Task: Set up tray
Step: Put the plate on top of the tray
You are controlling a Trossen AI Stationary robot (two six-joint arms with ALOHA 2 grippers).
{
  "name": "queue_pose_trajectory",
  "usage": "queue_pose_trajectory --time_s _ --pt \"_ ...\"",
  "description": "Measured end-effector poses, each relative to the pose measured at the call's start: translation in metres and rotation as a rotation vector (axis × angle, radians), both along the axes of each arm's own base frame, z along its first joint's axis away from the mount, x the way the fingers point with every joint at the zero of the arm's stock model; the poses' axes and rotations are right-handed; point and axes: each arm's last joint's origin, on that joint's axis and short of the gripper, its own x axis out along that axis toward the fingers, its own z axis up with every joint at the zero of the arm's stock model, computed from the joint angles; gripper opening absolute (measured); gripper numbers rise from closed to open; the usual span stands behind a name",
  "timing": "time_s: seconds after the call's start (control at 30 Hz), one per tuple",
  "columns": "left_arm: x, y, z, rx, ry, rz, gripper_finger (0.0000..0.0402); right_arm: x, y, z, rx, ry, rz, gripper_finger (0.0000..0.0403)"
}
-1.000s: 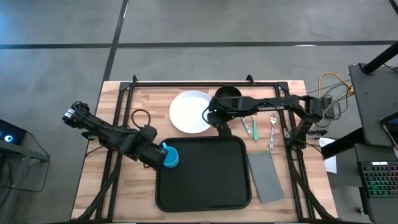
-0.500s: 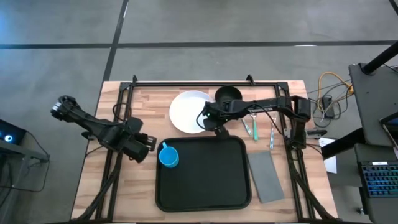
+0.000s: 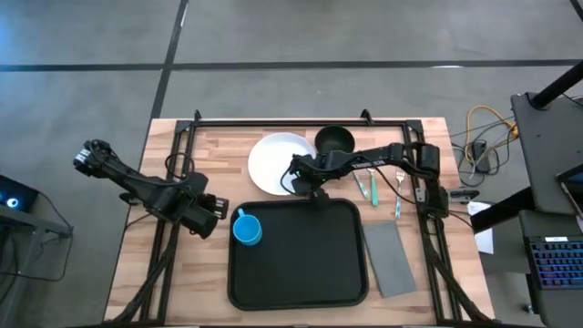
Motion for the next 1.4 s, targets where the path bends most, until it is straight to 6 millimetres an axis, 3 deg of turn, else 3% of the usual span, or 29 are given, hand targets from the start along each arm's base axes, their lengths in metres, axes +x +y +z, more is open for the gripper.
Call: queue_pose_trajectory --time_s 0.37,0.63,0.77,0.97,1.23,1.4 --pt "0.000 0.000 -0.001 0.012 0.014 -0.025 0.0084 -0.004 -0.004 -0.011 0.065 0.021 -0.090 0.0083" --pt "0.000 0.000 -0.001 0.014 0.014 -0.025 0.0084 0.000 -0.006 -0.017 0.104 0.028 -0.213 0.0039" --pt "0.000 0.000 -0.001 0.018 0.012 -0.025 0.0084 0.004 -0.009 -0.003 0.123 0.015 -0.276 0.0016" --pt "0.000 0.001 -0.002 0.028 0.009 -0.024 0.0084 0.014 -0.008 0.045 0.136 -0.064 -0.214 0.0008" --pt "0.001 0.000 0.000 0.027 -0.017 -0.020 0.0084 0.010 0.028 0.096 0.103 -0.119 -0.029 0.0008" --pt "0.012 -0.003 0.005 0.046 -0.167 0.000 0.0084 -0.002 0.061 0.106 0.106 -0.061 -0.007 0.0008"
